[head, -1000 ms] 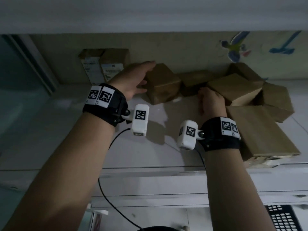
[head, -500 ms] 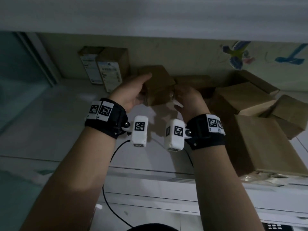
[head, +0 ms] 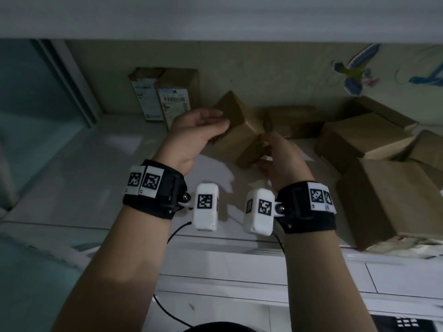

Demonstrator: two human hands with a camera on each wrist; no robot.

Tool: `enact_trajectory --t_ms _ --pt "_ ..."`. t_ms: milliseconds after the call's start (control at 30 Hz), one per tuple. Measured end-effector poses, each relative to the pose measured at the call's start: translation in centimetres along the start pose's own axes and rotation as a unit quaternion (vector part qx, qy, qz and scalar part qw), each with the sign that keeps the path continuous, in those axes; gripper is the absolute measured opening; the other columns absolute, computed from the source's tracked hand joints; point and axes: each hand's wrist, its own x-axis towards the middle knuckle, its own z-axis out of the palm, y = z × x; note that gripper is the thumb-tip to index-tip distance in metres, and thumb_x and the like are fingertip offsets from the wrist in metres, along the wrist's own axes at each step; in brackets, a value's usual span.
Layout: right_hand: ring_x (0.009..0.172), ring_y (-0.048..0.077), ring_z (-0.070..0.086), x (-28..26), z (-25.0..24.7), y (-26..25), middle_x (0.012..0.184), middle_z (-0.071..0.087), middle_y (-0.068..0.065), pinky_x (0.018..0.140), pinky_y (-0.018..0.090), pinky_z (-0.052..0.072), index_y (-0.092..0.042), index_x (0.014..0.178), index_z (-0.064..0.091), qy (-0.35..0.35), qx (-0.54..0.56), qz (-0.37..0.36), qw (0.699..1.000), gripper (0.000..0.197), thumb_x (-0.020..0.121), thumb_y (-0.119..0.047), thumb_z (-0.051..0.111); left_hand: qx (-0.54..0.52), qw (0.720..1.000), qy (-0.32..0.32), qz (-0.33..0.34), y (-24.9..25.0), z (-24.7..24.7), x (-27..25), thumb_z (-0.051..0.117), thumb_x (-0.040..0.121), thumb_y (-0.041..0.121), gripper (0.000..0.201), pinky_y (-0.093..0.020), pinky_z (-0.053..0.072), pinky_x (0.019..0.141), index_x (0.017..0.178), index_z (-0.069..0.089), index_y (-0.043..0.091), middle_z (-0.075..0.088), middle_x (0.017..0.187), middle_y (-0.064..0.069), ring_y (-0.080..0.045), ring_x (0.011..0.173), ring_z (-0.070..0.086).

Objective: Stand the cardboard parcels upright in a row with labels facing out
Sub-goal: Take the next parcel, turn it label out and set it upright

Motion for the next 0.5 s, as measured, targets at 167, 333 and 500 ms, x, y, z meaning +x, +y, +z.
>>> enact_trajectory --t_ms 167,333,500 --pt "0.097 0.033 0.071 -1.8 0.9 0.0 0.102 0.070 0.009 0.097 0.049 0.057 -0.022 0.113 0.071 -0.032 0.035 0.023 0.999 0.028 0.093 -0.040 0.066 0.001 0.996 -0.068 0.052 0.5 1.0 -1.6 0.078 0.090 -0.002 0.030 -0.019 0.057 0.087 0.115 0.071 0.013 0.082 0.103 -0.001 -0.006 0.096 0.076" --pt "0.118 0.025 0.072 -2.2 0.3 0.7 0.131 0.074 0.003 0.098 0.052 0.059 -0.030 0.141 0.061 -0.053 0.027 0.002 0.998 0.091 0.065 -0.074 0.084 -0.098 0.985 -0.126 0.063 0.5 1.3 -3.0 0.069 0.092 -0.012 0.057 -0.024 0.056 0.093 0.144 0.053 0.007 0.078 0.111 -0.009 -0.014 0.108 0.073" --pt "0.124 0.024 0.068 -2.1 0.0 0.8 0.135 0.072 0.002 0.092 0.049 0.058 -0.027 0.140 0.062 -0.021 0.083 0.039 0.996 0.107 0.050 -0.076 0.091 -0.092 0.974 -0.194 0.069 0.1 1.0 -4.5 0.073 0.089 -0.008 0.064 -0.029 0.058 0.094 0.146 0.050 0.008 0.076 0.116 -0.013 -0.020 0.116 0.074"
